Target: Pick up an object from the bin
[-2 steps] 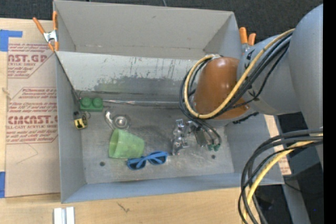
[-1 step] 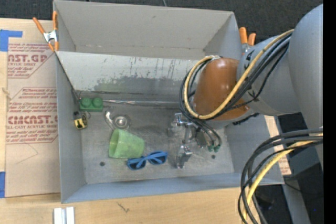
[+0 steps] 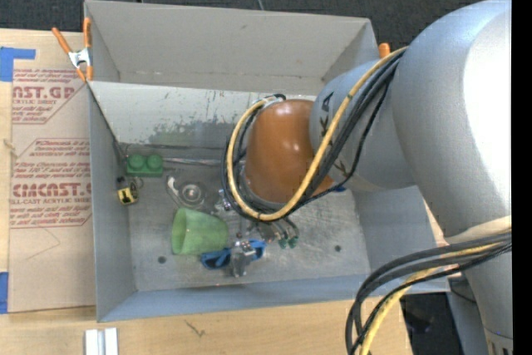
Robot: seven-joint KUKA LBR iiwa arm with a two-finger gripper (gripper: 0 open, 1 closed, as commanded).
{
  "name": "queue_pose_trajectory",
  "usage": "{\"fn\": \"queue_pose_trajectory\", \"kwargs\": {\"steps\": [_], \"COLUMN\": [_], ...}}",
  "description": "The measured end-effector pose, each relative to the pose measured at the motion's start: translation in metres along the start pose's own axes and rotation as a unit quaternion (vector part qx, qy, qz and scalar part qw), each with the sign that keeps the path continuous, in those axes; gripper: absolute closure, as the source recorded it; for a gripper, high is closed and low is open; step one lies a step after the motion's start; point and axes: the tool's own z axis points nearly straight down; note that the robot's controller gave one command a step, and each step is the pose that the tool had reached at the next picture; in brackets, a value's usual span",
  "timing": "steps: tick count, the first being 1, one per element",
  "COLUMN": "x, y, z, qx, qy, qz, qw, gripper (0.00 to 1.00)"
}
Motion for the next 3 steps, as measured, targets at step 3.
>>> {"fn": "queue_pose_trajectory", "kwargs": {"steps": [3], "x": [0.026], "y": [0.011], "z": [-0.187], "qx": [0.001], "qy": [-0.0006], "qz": [0.061], "qw": [0.9981], "gripper": [1.00]}}
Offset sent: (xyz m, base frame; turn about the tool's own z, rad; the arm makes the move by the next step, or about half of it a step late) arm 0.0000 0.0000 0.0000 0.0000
